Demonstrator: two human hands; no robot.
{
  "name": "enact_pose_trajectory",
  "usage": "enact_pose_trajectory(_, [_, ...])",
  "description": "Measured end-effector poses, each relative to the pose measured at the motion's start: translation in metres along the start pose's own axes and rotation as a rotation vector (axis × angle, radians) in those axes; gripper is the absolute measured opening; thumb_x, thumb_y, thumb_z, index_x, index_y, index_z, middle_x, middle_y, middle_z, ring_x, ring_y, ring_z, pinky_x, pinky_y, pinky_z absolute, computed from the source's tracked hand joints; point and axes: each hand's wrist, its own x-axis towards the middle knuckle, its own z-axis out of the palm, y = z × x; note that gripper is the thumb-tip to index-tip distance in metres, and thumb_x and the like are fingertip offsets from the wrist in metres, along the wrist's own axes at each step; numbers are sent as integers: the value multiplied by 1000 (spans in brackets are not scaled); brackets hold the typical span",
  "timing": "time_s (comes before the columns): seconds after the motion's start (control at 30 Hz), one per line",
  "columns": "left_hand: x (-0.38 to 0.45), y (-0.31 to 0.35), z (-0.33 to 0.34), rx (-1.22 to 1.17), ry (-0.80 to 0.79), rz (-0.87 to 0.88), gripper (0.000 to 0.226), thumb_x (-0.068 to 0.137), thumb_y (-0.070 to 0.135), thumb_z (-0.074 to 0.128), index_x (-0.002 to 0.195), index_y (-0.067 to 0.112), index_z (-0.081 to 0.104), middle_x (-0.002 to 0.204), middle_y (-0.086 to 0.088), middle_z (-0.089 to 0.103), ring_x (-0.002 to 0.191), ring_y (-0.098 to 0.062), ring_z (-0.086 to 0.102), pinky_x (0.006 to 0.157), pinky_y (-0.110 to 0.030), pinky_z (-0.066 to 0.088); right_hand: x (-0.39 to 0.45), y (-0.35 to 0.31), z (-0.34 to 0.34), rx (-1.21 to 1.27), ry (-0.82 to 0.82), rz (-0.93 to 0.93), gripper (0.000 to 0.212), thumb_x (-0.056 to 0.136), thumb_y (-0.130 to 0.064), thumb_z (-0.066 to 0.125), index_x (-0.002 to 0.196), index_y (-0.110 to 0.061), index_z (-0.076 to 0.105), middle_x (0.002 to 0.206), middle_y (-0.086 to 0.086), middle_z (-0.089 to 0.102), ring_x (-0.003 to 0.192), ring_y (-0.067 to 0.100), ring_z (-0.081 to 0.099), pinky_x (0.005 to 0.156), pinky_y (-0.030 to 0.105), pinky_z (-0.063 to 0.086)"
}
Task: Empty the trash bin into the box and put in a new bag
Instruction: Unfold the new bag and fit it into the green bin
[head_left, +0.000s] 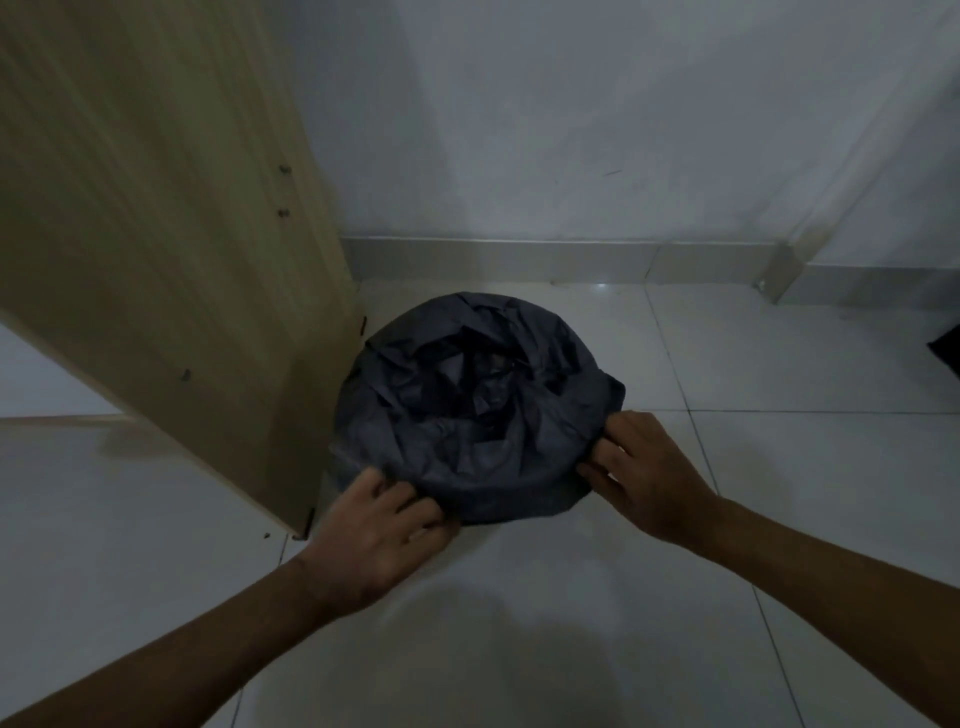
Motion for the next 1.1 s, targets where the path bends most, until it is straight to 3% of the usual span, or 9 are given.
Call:
enact_pose_trajectory(0.17, [27, -9, -45, -150, 139, -25, 38, 85, 31, 74, 57, 13, 57, 58, -3, 46, 45, -21, 40, 42, -30, 31, 17, 0, -25, 105, 50, -21, 31, 102, -35, 44, 79, -15, 49, 71, 7, 51, 65, 25, 46, 64, 42, 36])
enact_pose_trajectory(0.3, [101, -42, -70, -322, 174, -248, 30, 102, 24, 54, 77, 10, 60, 72, -1, 52, 60, -19, 47, 55, -37, 40, 92, -6, -52, 158, 208, 99, 22, 100, -12, 50, 89, 0, 64, 82, 16, 62, 75, 31, 57, 73, 44, 44])
enact_pose_trajectory(0.47, [152, -109, -27, -36, -548, -103, 28, 94, 40, 42, 108, 27, 63, 102, 0, 70, 92, -24, 68, 76, -39, 53, 189, -2, -40, 141, -592, 134, 7, 86, -10, 61, 88, -10, 68, 93, 12, 73, 87, 32, 67, 74, 35, 49])
enact_pose_trajectory(0.63, [136, -107, -5, 300, -703, -1, 54, 80, 70, 42, 104, 31, 72, 110, 7, 70, 117, -20, 59, 118, -47, 22, 163, 0, -26, -16, -768, 132, 22, 85, -48, 71, 92, -27, 74, 103, -3, 74, 98, 21, 66, 94, 38, 49])
enact_pose_trajectory(0.73, [132, -113, -12, 333, -883, -123, 101, 62, 96, 41, 141, 35, 54, 155, 0, 44, 150, -23, 27, 121, -62, -11, 151, -1, -28, -160, -1047, 121, 75, 67, -92, 54, 111, -35, 73, 139, -6, 60, 138, 19, 45, 125, 46, 16])
enact_pose_trajectory(0.8, [131, -112, -15, 380, -1022, -174, 127, 53, 106, 30, 157, 34, 30, 170, -3, 10, 157, -22, 0, 113, -66, -24, 153, -5, -36, -181, -1175, 107, 87, 68, -97, 45, 127, -38, 68, 166, -4, 29, 158, 20, 7, 126, 51, -11])
enact_pose_trajectory(0.9, [132, -103, -15, 360, -966, -171, 113, 65, 99, 30, 154, 30, 38, 165, -8, 27, 155, -28, 12, 114, -64, -25, 157, -9, -43, -55, -1180, 157, 73, 79, -92, 40, 120, -40, 71, 168, -10, 24, 158, 14, -4, 121, 51, -23])
enact_pose_trajectory(1.0, [141, -91, -10, 223, -672, 7, 44, 90, 49, 44, 118, 25, 69, 117, -3, 67, 115, -25, 59, 117, -46, 27, 155, -14, -36, 76, -827, 95, 29, 93, -51, 54, 103, -35, 75, 131, -10, 65, 134, 16, 51, 127, 49, 18])
enact_pose_trajectory(1.1, [149, -81, -12, -45, -934, -155, 27, 98, 35, 48, 110, 19, 65, 109, -6, 69, 94, -24, 64, 92, -35, 46, 153, -23, -30, 180, -1074, 181, 34, 98, -33, 52, 128, -37, 67, 125, -4, 69, 108, 19, 64, 101, 40, 51])
